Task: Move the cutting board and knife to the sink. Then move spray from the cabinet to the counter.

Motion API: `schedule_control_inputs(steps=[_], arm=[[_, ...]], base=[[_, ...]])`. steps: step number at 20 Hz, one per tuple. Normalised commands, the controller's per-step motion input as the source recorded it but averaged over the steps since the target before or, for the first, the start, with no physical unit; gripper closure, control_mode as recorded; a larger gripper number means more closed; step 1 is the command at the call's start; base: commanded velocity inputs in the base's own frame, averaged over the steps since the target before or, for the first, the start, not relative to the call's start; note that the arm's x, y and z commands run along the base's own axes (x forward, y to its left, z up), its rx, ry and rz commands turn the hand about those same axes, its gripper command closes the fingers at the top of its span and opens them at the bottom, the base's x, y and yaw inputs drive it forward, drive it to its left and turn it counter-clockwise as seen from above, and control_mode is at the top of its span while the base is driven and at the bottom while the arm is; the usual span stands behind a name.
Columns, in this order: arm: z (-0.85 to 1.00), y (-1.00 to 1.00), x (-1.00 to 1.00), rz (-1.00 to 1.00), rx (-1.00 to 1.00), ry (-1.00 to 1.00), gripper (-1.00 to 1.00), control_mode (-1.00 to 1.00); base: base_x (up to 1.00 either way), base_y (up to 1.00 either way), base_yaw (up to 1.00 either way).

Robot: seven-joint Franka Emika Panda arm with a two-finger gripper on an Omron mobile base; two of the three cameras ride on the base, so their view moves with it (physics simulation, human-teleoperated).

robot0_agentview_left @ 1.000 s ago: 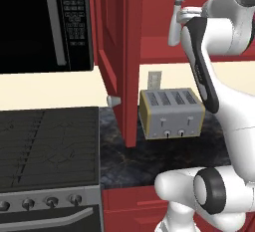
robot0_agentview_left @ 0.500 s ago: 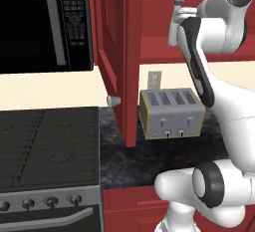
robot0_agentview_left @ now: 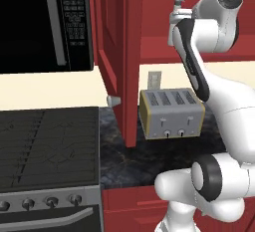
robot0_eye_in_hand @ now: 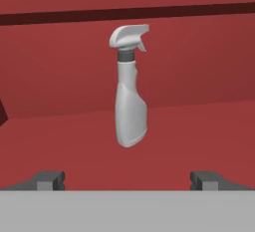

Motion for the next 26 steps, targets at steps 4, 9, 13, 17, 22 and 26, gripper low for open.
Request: schedule_control_inputs(steps=[4, 9, 13, 17, 22, 26], arm=[[0.0, -0.01, 0.28, 0.0, 0.0, 0.0, -1.0, -1.0], [0.0, -0.03, 0.26, 0.0, 0.0, 0.0, -1.0, -1.0], [0.0, -0.04, 0.24, 0.0, 0.0, 0.0, -1.0, -1.0], [0.0, -0.1, 0.16, 0.0, 0.0, 0.0, -1.0, -1.0], [0.0, -0.11, 0.17, 0.0, 0.0, 0.0, -1.0, -1.0], [0.0, -0.05, 0.21, 0.0, 0.0, 0.0, -1.0, -1.0]], base=[[0.0, 0.0, 0.0], [0.0, 0.0, 0.0], [0.0, 0.0, 0.0], [0.0, 0.0, 0.0], [0.0, 0.0, 0.0], [0.0, 0.0, 0.0]])
